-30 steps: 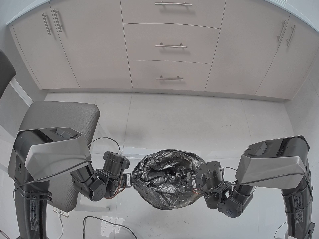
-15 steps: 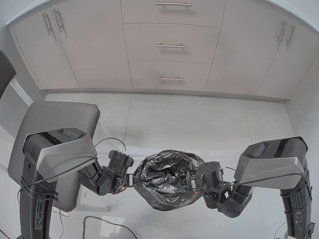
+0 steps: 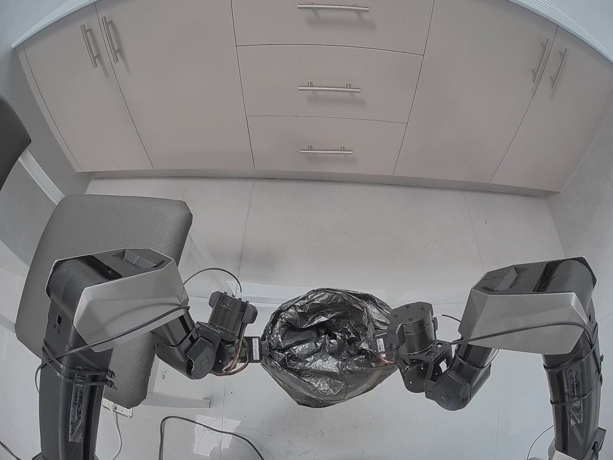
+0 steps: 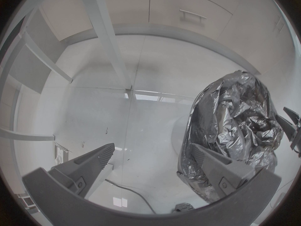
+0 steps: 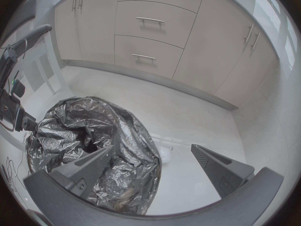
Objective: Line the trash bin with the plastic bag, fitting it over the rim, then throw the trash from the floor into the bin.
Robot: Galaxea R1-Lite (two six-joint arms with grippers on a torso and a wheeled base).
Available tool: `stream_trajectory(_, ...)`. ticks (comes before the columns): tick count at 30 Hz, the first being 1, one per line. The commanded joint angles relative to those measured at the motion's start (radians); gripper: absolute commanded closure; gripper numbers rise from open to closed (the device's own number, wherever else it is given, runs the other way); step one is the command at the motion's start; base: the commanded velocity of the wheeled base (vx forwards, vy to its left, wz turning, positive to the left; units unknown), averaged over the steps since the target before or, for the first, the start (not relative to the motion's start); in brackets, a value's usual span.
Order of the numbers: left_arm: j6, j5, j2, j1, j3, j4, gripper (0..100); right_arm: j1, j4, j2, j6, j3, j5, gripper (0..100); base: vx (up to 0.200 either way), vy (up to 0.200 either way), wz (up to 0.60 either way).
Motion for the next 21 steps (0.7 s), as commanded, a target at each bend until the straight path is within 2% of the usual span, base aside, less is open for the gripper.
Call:
stream_trajectory(1,-0.022,-0.018,-0.001,0.0,0.036,-0.069,0,-0.038,0.002,-0.042,-0.006,0.001,0.005,0,0.0,0.0,0.0)
stream_trajectory(4,-0.025,-0.066,-0.001,0.002,0.119,-0.251,0,-0.055,0.008,-0.072,-0.024,-0.002,0.006,0,0.0,0.0,0.0)
stream_trajectory(8,-0.024,-0.15,-0.001,0.014,0.183,-0.386,0,-0.075,0.002,-0.072,-0.068,-0.002,0.006,0,0.0,0.0,0.0)
stream_trajectory(11,-0.022,-0.181,-0.004,0.023,0.195,-0.4,0,-0.092,0.002,-0.065,-0.075,-0.003,0.006,0,0.0,0.0,0.0)
stream_trajectory(21,-0.02,-0.181,0.001,0.023,0.191,-0.402,0,-0.133,0.01,-0.051,-0.084,0.003,0.014,0,0.0,0.0,0.0)
